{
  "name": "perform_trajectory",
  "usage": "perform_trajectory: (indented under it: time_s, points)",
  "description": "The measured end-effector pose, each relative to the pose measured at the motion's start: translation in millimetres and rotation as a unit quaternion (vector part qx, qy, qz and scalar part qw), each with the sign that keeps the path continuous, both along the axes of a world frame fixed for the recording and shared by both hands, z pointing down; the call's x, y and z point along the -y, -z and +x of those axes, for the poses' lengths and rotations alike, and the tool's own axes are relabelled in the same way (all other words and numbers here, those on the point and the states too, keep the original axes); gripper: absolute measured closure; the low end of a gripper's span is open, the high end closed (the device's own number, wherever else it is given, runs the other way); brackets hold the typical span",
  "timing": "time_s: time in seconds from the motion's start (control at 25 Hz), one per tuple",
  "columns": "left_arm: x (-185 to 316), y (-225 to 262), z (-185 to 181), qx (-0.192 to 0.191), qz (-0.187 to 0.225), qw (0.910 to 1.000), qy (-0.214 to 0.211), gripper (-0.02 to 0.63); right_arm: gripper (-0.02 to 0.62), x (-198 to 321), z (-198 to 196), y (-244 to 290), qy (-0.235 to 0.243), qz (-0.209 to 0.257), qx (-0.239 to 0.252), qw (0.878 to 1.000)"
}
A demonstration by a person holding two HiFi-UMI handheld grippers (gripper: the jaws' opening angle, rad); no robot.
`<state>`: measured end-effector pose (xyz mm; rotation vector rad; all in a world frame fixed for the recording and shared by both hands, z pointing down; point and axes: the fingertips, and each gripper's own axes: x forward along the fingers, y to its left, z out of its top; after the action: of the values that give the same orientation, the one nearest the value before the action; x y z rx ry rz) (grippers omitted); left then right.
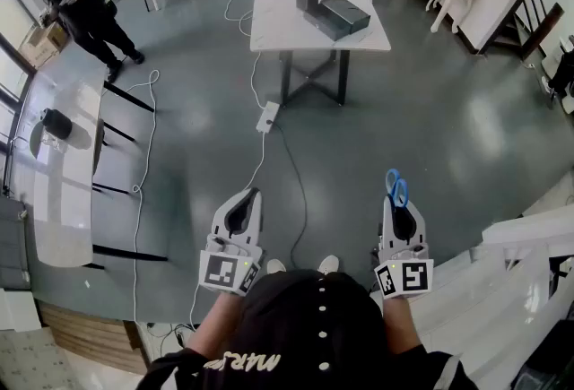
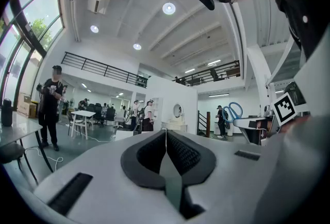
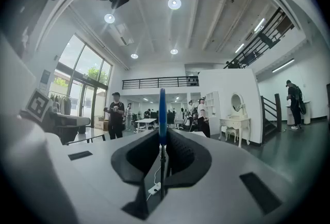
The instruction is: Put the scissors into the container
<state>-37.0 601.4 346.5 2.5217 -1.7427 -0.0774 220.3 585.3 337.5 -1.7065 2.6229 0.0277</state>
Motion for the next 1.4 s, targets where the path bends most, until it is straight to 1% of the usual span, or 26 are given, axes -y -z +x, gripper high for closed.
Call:
perform_trajectory:
  time_s: [0.32, 0.56, 0.76, 0.92, 1.04, 1.16, 1.32, 1.4]
  points:
    - [0.3, 7.3, -9.0, -0.002, -0.001, 1.0000, -0.002, 0.576, 0.545, 1.0, -12.4, 6.9, 0.003, -0.003, -0.004, 1.000]
    - [-5.9, 8.5, -23.8, -0.005, 0.004, 0.9999, -0.012, 0.577, 0.543, -5.1, -25.4, 12.3, -0.014, 0.010, 0.012, 1.000]
    - [-16.3, 8.7, -47.0, -0.007, 0.005, 0.9996, -0.027, 0.575, 0.543, -16.9, -49.1, 10.0, -0.029, 0.014, 0.016, 0.999]
    - [-18.4, 3.8, -60.5, -0.008, 0.004, 0.9993, -0.037, 0.577, 0.543, -22.7, -72.9, 0.2, -0.028, 0.008, 0.018, 0.999]
    - [-20.4, 1.3, -67.1, -0.010, 0.002, 0.9993, -0.036, 0.577, 0.543, -26.1, -79.7, -6.2, -0.028, -0.001, 0.019, 0.999]
    - [-14.0, -2.7, -68.6, -0.011, -0.003, 0.9992, -0.038, 0.575, 0.543, -16.2, -79.5, -5.7, -0.028, 0.001, 0.023, 0.999]
    - [6.9, -8.2, -56.5, -0.002, -0.006, 0.9984, -0.057, 0.575, 0.543, 13.3, -76.7, -4.4, -0.025, 0.006, 0.028, 0.999]
    - [23.2, -9.8, -50.5, 0.001, -0.009, 0.9983, -0.057, 0.575, 0.543, 30.1, -71.9, -5.8, -0.023, 0.005, 0.029, 0.999]
